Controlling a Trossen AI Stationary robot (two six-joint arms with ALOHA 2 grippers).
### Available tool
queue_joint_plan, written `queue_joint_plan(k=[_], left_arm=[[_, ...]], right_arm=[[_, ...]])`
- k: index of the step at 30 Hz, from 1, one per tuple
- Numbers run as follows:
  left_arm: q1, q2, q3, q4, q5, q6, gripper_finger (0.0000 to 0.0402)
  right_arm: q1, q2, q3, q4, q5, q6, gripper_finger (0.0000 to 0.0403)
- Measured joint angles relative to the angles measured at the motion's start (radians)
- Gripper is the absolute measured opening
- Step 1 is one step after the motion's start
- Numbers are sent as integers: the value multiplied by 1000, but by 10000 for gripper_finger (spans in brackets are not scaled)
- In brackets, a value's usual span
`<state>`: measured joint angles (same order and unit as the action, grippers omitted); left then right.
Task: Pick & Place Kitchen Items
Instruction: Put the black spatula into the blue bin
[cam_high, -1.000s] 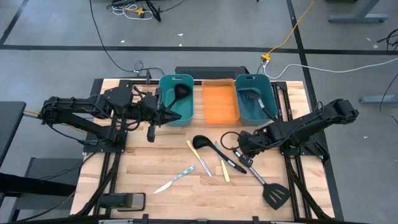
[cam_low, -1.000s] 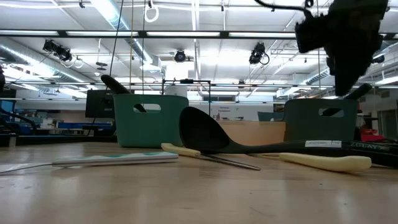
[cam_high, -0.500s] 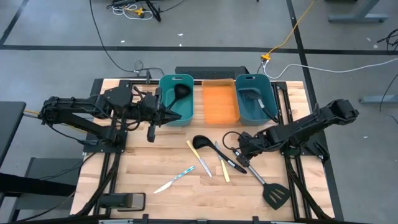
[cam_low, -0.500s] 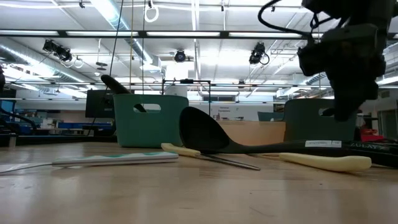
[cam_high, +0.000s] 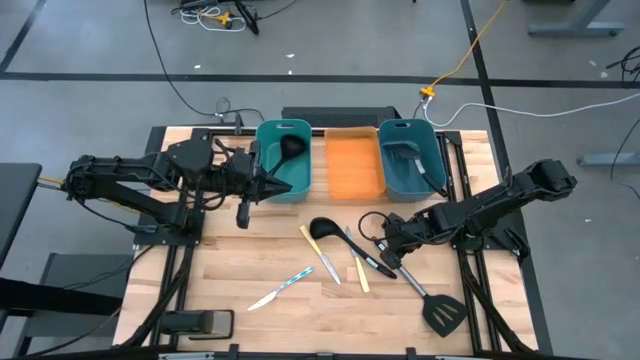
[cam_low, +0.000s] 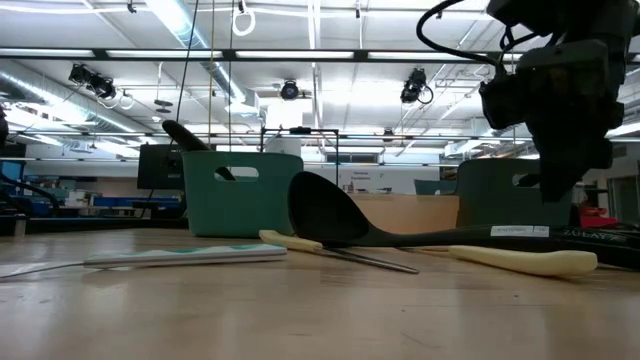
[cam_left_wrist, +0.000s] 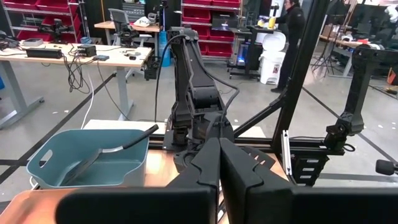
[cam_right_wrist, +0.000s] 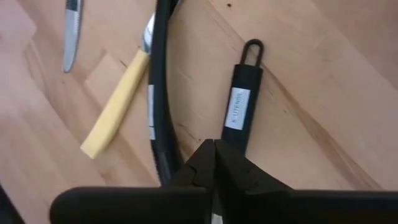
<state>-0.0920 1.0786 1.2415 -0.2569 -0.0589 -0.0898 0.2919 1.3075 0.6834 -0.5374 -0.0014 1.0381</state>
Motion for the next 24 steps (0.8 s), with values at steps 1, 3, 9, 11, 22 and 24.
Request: queue_joint_plan(k=[1, 3, 9, 11, 22, 24], left_arm=[[0, 0, 0, 0, 0, 0, 5], [0, 0, 0, 0, 0, 0, 4], [0, 0, 0, 0, 0, 0, 8], [0, 0, 0, 0, 0, 0, 7], [0, 0, 0, 0, 0, 0, 9], [0, 0, 0, 0, 0, 0, 5]], right_arm=[[0, 0, 0, 4, -1, -5, 16], [0, 0, 0, 14, -14, -23, 25], [0, 0, 0, 19, -29, -21, 82], [0, 0, 0, 18, -53, -15, 108], [0, 0, 0, 14, -70, 1, 220], [0, 0, 0, 9, -70, 1, 224]])
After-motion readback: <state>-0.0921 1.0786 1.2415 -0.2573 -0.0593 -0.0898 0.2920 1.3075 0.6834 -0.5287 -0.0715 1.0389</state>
